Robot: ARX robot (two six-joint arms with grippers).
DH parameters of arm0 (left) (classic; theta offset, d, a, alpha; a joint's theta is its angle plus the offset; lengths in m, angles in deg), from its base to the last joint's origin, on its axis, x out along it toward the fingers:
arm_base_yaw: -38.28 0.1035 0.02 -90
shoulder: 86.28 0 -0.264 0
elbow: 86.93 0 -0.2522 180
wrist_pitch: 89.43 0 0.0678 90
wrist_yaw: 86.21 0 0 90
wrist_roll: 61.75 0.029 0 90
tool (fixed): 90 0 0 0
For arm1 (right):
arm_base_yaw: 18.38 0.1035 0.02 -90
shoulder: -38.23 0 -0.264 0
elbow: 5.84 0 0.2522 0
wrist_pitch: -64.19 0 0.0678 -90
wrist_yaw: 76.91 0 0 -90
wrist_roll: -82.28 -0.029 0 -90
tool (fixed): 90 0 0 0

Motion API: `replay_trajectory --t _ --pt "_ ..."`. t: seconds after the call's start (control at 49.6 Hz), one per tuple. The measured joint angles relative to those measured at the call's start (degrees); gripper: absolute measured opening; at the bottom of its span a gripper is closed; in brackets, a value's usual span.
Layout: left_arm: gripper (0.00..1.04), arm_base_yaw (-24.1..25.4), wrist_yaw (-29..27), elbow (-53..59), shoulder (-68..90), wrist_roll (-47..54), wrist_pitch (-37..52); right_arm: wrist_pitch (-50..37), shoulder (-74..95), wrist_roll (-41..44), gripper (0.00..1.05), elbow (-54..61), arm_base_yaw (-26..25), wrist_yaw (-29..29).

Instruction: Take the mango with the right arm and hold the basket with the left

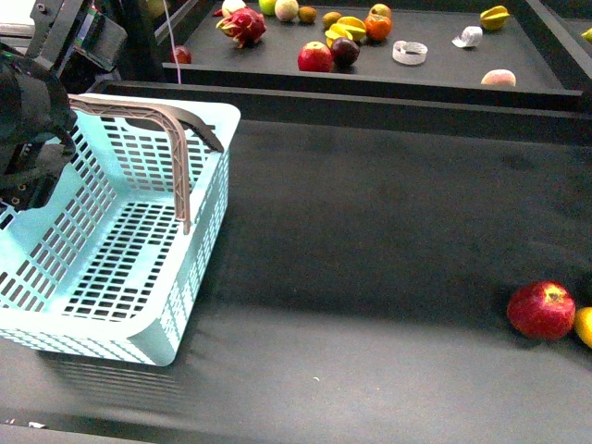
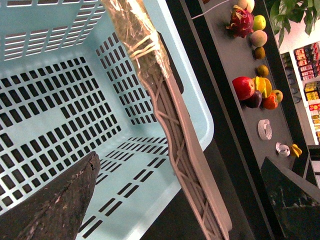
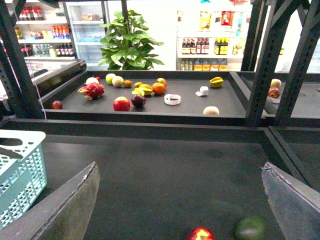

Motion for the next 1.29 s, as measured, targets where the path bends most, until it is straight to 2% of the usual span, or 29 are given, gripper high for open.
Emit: replay_trajectory --t 0.666,0.847,1.049,1.089,1.211,1.291 --pt "0.96 2.6 1.9 -16.3 12.5 -2.6 -6.0 0.0 0.0 0.0 0.96 0.0 0.0 0.0" --pt "0.62 3.0 2.1 -16.9 12.8 -2.6 -6.1 0.0 0.0 0.0 0.96 0.0 0.0 0.0" --pt "0.31 3.7 2.2 -16.7 12.8 -2.3 -6.1 0.0 0.0 0.0 0.96 0.0 0.0 0.0" --pt "0.21 3.9 2.7 -16.3 12.8 -2.7 -6.1 0.0 0.0 0.0 0.96 0.0 0.0 0.0" --pt "0.07 4.1 3.2 -15.4 11.9 -2.1 -6.0 0.0 0.0 0.0 0.96 0.0 0.0 0.0" --pt "0.07 4.3 3.6 -14.4 10.2 -0.3 -6.0 0.0 0.0 0.0 0.96 0.0 0.0 0.0"
